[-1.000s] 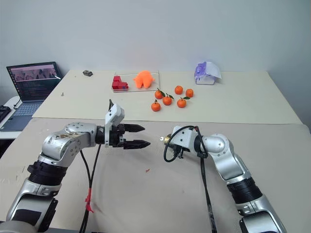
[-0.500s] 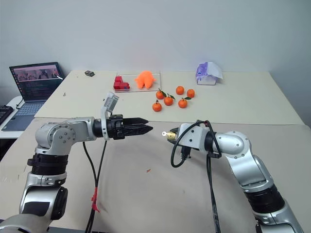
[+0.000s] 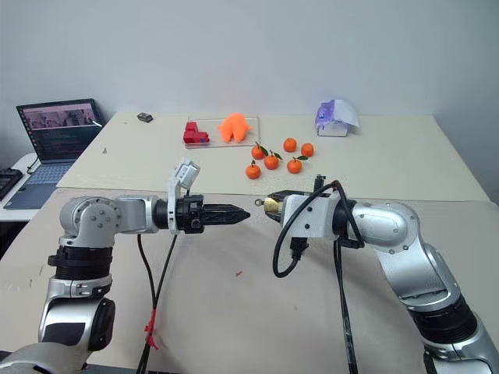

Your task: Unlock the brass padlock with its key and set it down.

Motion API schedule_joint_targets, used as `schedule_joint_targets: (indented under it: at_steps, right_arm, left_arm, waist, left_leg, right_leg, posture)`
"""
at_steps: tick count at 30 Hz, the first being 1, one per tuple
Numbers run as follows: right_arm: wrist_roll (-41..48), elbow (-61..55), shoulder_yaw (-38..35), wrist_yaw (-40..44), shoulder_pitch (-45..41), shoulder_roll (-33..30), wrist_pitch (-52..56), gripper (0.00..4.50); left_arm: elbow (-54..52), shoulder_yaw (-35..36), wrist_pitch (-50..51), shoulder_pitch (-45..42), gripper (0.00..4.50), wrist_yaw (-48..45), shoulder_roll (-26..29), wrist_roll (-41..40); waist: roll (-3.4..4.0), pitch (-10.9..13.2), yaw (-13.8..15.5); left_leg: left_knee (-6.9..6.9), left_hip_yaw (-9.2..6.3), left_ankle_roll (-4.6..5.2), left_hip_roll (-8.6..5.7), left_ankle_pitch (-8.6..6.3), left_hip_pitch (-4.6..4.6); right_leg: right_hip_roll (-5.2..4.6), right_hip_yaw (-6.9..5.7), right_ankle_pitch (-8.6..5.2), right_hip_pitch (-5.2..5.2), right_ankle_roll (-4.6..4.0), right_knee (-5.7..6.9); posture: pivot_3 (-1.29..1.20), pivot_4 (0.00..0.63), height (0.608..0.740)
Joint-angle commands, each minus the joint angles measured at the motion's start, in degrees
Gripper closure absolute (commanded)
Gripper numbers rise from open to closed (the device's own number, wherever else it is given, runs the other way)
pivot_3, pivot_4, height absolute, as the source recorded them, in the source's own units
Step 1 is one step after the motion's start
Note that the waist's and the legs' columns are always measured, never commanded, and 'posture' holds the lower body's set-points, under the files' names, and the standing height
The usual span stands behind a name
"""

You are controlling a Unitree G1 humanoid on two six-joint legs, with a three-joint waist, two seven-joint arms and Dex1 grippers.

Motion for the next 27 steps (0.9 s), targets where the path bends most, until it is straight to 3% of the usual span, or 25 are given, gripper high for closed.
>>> schedule_joint_targets:
  at_steps: [1,5,6,9,16,19,20,27]
  right_arm:
    - [3.40,-4.04,-2.53,-0.16,-1.08,-0.08,3.74,3.55]
    - [5.40,-5.69,-3.16,-0.53,-0.66,-0.48,6.53,3.55]
    - [5.59,-5.83,-3.27,-0.64,-0.53,-0.67,6.89,3.55]
    - [5.87,-6.08,-3.75,-0.72,-0.02,-1.12,7.54,3.55]
    - [6.63,-6.22,-4.02,-1.16,0.05,-1.96,8.12,3.55]
    - [6.95,-6.47,-3.82,-1.25,-0.21,-2.26,8.63,3.55]
    - [6.95,-6.60,-3.66,-1.25,-0.28,-2.44,8.78,3.55]
    - [6.99,-7.39,-2.96,-1.49,-0.71,-2.64,9.68,3.55]
  left_arm:
    - [-0.19,0.21,-1.36,-2.50,0.00,-0.67,0.05,-0.64]
    - [0.00,0.37,-1.62,-3.41,0.00,-0.90,0.19,-0.88]
    - [0.06,0.39,-1.73,-3.53,0.52,-0.99,0.26,-0.90]
    - [-0.31,0.05,-1.83,-3.50,1.36,-1.48,0.49,-0.99]
    - [-1.34,-0.44,-1.59,-3.02,1.36,-2.31,0.48,-1.48]
    - [-1.36,-0.42,-1.97,-3.40,2.07,-2.71,0.24,-1.84]
    - [-1.62,-0.81,-2.40,-3.50,2.48,-3.07,0.45,-1.73]
    - [-0.96,-1.39,-3.03,-4.37,2.48,-3.47,0.65,-1.33]
  waist:
    - [0.00,0.00,0.10]
    - [0.00,0.00,0.23]
    - [0.00,0.00,0.25]
    - [0.00,0.00,0.36]
    - [-0.01,0.00,0.52]
    - [-0.01,0.01,0.59]
    - [-0.01,0.01,0.61]
    - [-0.01,0.01,0.74]
  left_leg:
    - [-0.01,0.00,0.00,-0.01,0.00,-0.01]
    - [-0.01,-0.01,0.00,-0.01,0.00,-0.02]
    - [-0.02,-0.01,0.00,-0.01,0.00,-0.02]
    - [-0.02,-0.01,0.04,-0.01,-0.02,-0.02]
    - [-0.02,-0.02,0.05,-0.01,-0.03,-0.06]
    - [-0.02,-0.03,0.06,-0.01,-0.03,-0.06]
    - [-0.03,-0.03,0.06,-0.01,-0.03,-0.06]
    - [-0.01,-0.05,0.06,-0.01,-0.03,-0.15]
  right_leg:
    - [0.00,0.00,0.00,-0.01,-0.01,-0.02]
    - [0.00,0.01,0.00,-0.01,-0.01,-0.02]
    - [0.00,0.00,0.00,-0.01,-0.01,-0.03]
    - [0.00,0.00,0.00,-0.01,0.00,-0.03]
    - [0.00,0.00,0.00,-0.03,0.00,-0.10]
    - [0.00,0.00,0.00,-0.03,0.00,-0.10]
    - [0.00,-0.01,0.00,-0.03,0.00,-0.10]
    - [0.00,-0.02,0.00,-0.06,0.00,-0.16]
  posture:
    - [0.00,0.150,0.703]
    - [0.00,0.150,0.703]
    - [0.00,0.150,0.703]
    - [0.00,0.150,0.703]
    - [0.00,0.150,0.703]
    - [0.00,0.150,0.703]
    - [0.00,0.150,0.703]
    - [0.00,0.150,0.703]
